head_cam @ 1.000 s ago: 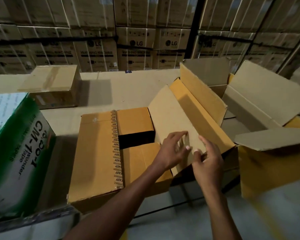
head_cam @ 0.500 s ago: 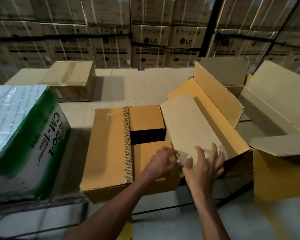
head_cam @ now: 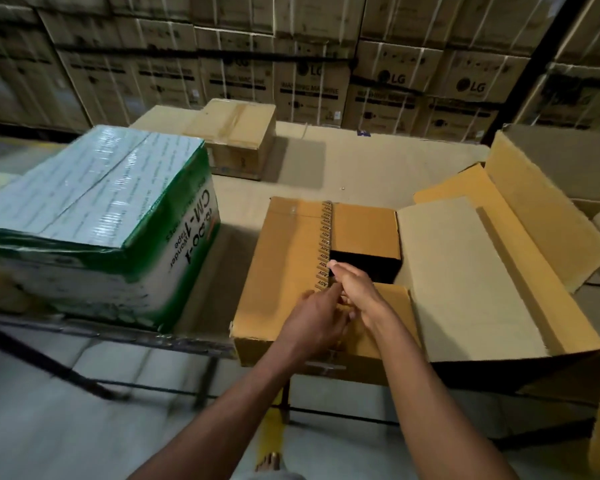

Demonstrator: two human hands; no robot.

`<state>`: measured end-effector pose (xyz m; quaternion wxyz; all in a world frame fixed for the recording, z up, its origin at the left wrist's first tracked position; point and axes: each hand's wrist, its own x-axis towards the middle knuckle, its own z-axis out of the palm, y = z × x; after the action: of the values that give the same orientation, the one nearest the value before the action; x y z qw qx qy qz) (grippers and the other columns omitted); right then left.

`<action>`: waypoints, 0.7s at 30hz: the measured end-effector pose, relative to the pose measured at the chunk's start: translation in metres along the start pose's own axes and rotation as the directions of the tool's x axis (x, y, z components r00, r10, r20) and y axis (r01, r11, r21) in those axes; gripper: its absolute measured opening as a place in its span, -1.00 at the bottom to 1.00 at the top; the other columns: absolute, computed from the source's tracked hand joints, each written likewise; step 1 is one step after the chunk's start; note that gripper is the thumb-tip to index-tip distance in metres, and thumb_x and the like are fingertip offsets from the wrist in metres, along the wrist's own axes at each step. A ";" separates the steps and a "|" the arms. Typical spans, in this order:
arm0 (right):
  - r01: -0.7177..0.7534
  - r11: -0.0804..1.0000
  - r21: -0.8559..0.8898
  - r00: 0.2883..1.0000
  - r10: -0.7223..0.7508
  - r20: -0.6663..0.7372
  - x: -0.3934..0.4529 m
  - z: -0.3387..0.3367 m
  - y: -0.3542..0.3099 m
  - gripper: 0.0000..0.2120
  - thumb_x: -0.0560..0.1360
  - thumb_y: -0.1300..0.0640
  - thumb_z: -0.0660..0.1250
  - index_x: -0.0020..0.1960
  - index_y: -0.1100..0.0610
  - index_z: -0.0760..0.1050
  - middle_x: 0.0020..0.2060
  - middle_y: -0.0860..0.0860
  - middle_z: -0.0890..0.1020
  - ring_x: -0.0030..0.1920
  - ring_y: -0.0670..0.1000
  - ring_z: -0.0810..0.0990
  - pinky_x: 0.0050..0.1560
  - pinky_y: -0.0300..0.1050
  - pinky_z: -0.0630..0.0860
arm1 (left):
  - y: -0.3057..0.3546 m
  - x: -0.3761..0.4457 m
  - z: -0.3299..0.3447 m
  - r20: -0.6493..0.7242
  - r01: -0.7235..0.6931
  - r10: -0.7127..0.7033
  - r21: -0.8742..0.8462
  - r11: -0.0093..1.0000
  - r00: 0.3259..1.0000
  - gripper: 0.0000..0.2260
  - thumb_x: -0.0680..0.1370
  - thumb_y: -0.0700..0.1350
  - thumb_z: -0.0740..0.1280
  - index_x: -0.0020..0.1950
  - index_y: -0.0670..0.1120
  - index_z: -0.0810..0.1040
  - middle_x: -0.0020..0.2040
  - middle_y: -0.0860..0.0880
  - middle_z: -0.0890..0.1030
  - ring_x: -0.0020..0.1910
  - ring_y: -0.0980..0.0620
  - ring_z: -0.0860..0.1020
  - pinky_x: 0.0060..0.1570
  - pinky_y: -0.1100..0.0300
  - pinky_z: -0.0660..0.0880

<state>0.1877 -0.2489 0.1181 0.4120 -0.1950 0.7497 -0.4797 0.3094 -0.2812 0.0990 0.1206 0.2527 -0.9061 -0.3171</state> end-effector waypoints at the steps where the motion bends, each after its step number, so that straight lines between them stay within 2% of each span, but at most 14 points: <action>1: -0.005 1.000 -0.020 1.000 0.005 0.016 0.005 0.003 -0.001 -0.58 0.69 -0.14 0.23 0.47 0.00 0.51 0.28 -0.03 0.57 0.23 0.02 0.54 0.08 -0.06 0.50 | -0.003 -0.003 -0.004 0.020 0.001 -0.002 0.051 0.999 1.000 -0.69 0.61 -0.02 0.29 0.35 -0.01 0.45 0.28 -0.06 0.57 0.25 -0.08 0.53 0.39 -0.18 0.36; 3: -0.001 1.000 0.000 1.000 0.001 0.007 0.011 0.010 -0.001 -0.61 0.68 -0.15 0.25 0.40 0.00 0.57 0.26 -0.03 0.61 0.22 0.06 0.57 0.20 0.02 0.52 | -0.008 -0.008 -0.012 0.057 0.031 -0.039 0.131 0.991 0.998 -0.66 0.63 0.01 0.27 0.41 0.02 0.45 0.49 -0.08 0.37 0.50 -0.14 0.29 0.51 -0.31 0.08; 4: 0.014 1.000 0.024 1.000 -0.013 -0.013 0.012 0.012 -0.001 -0.64 0.67 -0.14 0.27 0.36 -0.01 0.61 0.23 -0.02 0.64 0.17 0.06 0.60 0.13 0.01 0.55 | -0.010 -0.010 -0.017 0.047 0.046 -0.054 0.153 0.987 0.997 -0.66 0.64 0.02 0.26 0.42 0.04 0.45 0.56 -0.07 0.28 0.55 -0.16 0.19 0.50 -0.34 0.01; 6: 0.084 0.996 0.042 0.995 -0.082 -0.053 0.009 0.017 -0.006 -0.67 0.66 -0.12 0.29 0.31 -0.01 0.63 0.12 -0.01 0.69 0.04 0.03 0.62 -0.15 -0.10 0.52 | -0.010 -0.014 -0.028 -0.005 0.081 -0.081 0.163 0.983 0.997 -0.66 0.64 0.03 0.26 0.43 0.07 0.45 0.60 -0.07 0.19 0.57 -0.17 0.14 0.50 -0.35 -0.01; 8: 0.166 0.984 0.057 0.984 -0.162 -0.069 0.006 0.023 -0.015 -0.65 0.64 -0.15 0.31 0.32 -0.03 0.63 0.12 -0.01 0.71 0.03 0.01 0.63 -0.17 -0.14 0.51 | -0.006 -0.018 -0.040 -0.062 0.101 -0.093 0.157 0.982 0.994 -0.63 0.64 0.06 0.27 0.46 0.11 0.43 0.61 -0.05 0.18 0.55 -0.15 0.20 0.50 -0.31 0.06; 10: 0.251 0.966 0.066 0.967 -0.247 -0.059 0.003 0.033 -0.024 -0.63 0.62 -0.21 0.29 0.33 -0.08 0.62 0.14 -0.04 0.71 0.11 0.03 0.67 -0.04 -0.06 0.60 | -0.004 -0.023 -0.055 -0.128 0.112 -0.089 0.185 0.976 0.988 -0.60 0.64 0.11 0.27 0.49 0.13 0.40 0.59 -0.02 0.22 0.47 -0.11 0.36 0.46 -0.25 0.25; 12: 0.339 0.938 0.078 0.941 -0.337 -0.031 -0.001 0.047 -0.034 -0.61 0.62 -0.22 0.28 0.37 -0.11 0.60 0.18 -0.05 0.71 0.15 0.03 0.69 0.07 0.00 0.65 | -0.005 -0.032 -0.073 -0.242 0.125 -0.070 0.217 0.968 0.968 -0.62 0.65 0.12 0.24 0.47 0.14 0.41 0.52 0.02 0.33 0.24 -0.03 0.57 0.27 -0.16 0.51; 13: 0.383 0.920 0.076 0.923 -0.384 -0.011 -0.003 0.055 -0.038 -0.60 0.64 -0.18 0.28 0.42 -0.09 0.56 0.23 -0.04 0.69 0.13 -0.02 0.69 0.07 -0.05 0.66 | -0.008 -0.037 -0.082 -0.303 0.133 -0.061 0.222 0.966 0.951 -0.63 0.65 0.11 0.24 0.46 0.13 0.42 0.48 0.02 0.38 0.14 0.00 0.62 0.16 -0.11 0.59; 15: 0.466 0.884 0.027 0.883 -0.467 0.056 -0.010 0.072 -0.044 -0.56 0.70 -0.09 0.24 0.55 -0.06 0.42 0.33 0.00 0.61 0.12 -0.10 0.66 0.02 -0.24 0.62 | -0.014 -0.048 -0.100 -0.401 0.151 -0.051 0.221 0.964 0.914 -0.66 0.65 0.05 0.27 0.43 0.10 0.47 0.43 0.02 0.43 0.07 0.03 0.63 0.02 0.05 0.62; 16: 0.499 0.866 -0.018 0.864 -0.496 0.089 -0.015 0.082 -0.044 -0.53 0.71 -0.10 0.21 0.60 -0.10 0.32 0.41 0.03 0.56 0.21 -0.07 0.63 0.09 -0.25 0.59 | -0.017 -0.053 -0.108 -0.445 0.170 -0.056 0.221 0.960 0.894 -0.68 0.65 0.02 0.29 0.41 0.08 0.50 0.42 0.03 0.45 0.07 0.05 0.63 -0.04 0.18 0.58; 18: 0.550 0.827 -0.120 0.833 -0.532 0.155 -0.022 0.101 -0.041 -0.48 0.71 -0.18 0.14 0.64 -0.24 0.14 0.50 0.04 0.49 0.39 0.05 0.55 0.26 -0.11 0.53 | -0.027 -0.064 -0.120 -0.531 0.227 -0.090 0.197 0.954 0.843 -0.71 0.66 0.03 0.29 0.37 0.06 0.54 0.38 0.06 0.47 0.03 0.10 0.61 -0.17 0.36 0.40; 19: 0.568 0.807 -0.161 0.820 -0.538 0.194 -0.025 0.111 -0.039 -0.46 0.71 -0.21 0.11 0.65 -0.28 0.07 0.50 0.05 0.48 0.42 0.08 0.53 0.29 -0.05 0.52 | -0.032 -0.069 -0.123 -0.564 0.256 -0.123 0.163 0.953 0.817 -0.72 0.66 0.05 0.29 0.36 0.06 0.54 0.36 0.07 0.48 0.02 0.11 0.60 -0.18 0.35 0.39; 21: 0.596 0.774 -0.213 0.796 -0.536 0.279 -0.030 0.131 -0.030 -0.41 0.70 -0.23 0.12 0.67 -0.25 0.01 0.54 0.08 0.43 0.47 0.09 0.47 0.37 -0.01 0.48 | -0.043 -0.080 -0.126 -0.603 0.306 -0.193 0.091 0.948 0.774 -0.74 0.67 0.06 0.26 0.34 0.04 0.52 0.36 0.06 0.45 0.03 0.04 0.62 -0.14 0.20 0.53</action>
<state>0.3074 -0.3158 0.1310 0.2883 -0.5187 0.6715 -0.4439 0.4406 -0.3322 0.1637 0.3270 0.4664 -0.8078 -0.1518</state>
